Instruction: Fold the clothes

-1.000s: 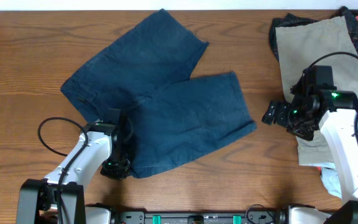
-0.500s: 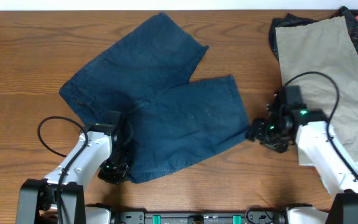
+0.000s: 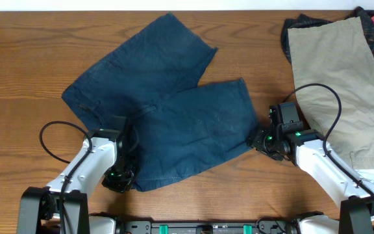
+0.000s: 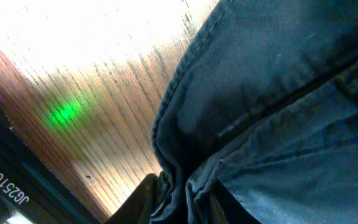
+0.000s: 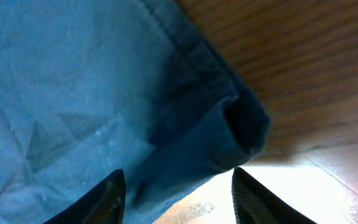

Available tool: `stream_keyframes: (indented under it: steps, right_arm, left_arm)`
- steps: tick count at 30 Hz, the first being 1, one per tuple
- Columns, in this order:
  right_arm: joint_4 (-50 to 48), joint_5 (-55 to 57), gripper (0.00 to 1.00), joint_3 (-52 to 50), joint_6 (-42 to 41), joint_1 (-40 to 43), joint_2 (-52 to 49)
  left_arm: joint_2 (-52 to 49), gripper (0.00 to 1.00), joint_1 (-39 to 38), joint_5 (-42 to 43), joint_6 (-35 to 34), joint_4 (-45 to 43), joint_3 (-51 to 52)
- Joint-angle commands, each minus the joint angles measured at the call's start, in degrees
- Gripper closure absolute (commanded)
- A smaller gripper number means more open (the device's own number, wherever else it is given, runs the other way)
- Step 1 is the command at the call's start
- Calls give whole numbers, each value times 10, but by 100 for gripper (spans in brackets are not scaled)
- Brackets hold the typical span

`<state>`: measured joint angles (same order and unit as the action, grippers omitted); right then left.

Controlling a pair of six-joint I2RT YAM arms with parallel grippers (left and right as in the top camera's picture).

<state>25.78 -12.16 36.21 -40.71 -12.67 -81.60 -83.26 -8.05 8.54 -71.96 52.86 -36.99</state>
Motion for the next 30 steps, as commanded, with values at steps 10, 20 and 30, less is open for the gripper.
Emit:
stream_keyframes:
  steps: [10, 20, 30]
  right_arm:
    - [-34, 38, 51, -5, -30, -19, -57]
    - [-50, 42, 99, 17, -5, 22, -62]
    - [207, 84, 99, 139, 76, 137, 71]
  left_arm:
    - [-2, 75, -1, -16, 3, 6, 3]
    - [-2, 75, -1, -12, 63, -11, -1]
    - [12, 94, -8, 106, 208, -17, -76]
